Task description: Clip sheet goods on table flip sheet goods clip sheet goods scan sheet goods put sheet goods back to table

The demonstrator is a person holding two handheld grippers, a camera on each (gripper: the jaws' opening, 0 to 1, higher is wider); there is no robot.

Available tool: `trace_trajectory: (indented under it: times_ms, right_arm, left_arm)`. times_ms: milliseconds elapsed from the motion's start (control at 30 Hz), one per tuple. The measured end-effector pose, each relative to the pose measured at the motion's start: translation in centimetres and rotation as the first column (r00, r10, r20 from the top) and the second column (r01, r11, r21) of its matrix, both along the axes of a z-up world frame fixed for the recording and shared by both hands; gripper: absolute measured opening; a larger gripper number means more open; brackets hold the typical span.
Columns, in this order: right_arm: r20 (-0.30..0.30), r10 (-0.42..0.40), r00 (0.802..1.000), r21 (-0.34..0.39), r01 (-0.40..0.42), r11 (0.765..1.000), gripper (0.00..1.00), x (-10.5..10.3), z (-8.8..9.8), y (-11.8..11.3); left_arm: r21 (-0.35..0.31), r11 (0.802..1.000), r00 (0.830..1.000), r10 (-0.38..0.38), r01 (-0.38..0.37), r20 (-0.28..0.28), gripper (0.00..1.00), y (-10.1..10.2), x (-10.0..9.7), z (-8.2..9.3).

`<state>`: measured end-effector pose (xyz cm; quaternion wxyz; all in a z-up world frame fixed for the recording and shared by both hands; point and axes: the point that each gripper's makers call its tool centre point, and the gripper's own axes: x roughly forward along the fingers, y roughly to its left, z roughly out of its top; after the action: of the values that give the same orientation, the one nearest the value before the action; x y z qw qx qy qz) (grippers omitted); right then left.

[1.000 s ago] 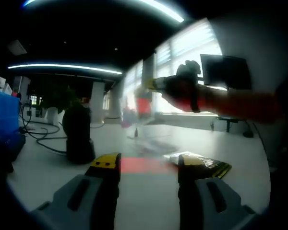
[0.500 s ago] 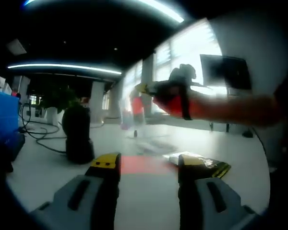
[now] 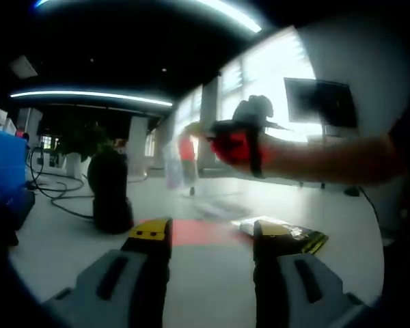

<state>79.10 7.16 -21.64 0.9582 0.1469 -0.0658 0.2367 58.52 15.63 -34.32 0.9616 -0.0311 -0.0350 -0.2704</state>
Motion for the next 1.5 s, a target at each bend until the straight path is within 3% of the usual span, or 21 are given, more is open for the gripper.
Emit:
trace_trajectory:
  times_ms: [467, 567, 867, 900, 1133, 1500]
  right_arm:
    - [-0.014, 0.015, 1.000, -0.047, -0.015, 0.999, 0.00, 1.0, -2.0, 1.6]
    - [-0.015, 0.016, 1.000, -0.047, -0.017, 0.999, 0.00, 0.0, -2.2, 1.9]
    - [0.031, 0.058, 0.998, -0.031, -0.057, 0.998, 0.00, -0.9, 2.0, 1.0]
    - [0.038, 0.067, 0.997, -0.055, -0.065, 0.996, 0.00, -1.0, 2.4, 0.9]
    - [0.036, 0.091, 0.995, -0.115, -0.086, 0.990, 0.00, -1.3, 3.9, -0.7]
    - [-0.002, 0.186, 0.982, -0.126, -0.185, 0.975, 0.00, -5.5, 4.9, -3.1]
  left_arm:
    - [0.001, 1.000, 1.000, -0.006, 0.006, 0.002, 0.40, -0.1, -0.1, 0.0]
    - [0.001, 1.000, 1.000, -0.006, 0.006, 0.002, 0.40, -0.1, -0.1, 0.0]
    - [0.002, 1.000, 1.000, -0.009, 0.009, 0.003, 0.40, -0.1, -0.1, 0.0]
    - [0.002, 1.000, 1.000, -0.009, 0.009, 0.003, 0.40, -0.2, -0.1, 0.0]
    - [0.009, 1.000, 1.000, -0.005, 0.005, 0.006, 0.40, -0.2, -0.1, 0.0]
    - [0.025, 1.000, 1.000, -0.003, 0.003, 0.005, 0.40, -0.4, -0.1, -0.1]
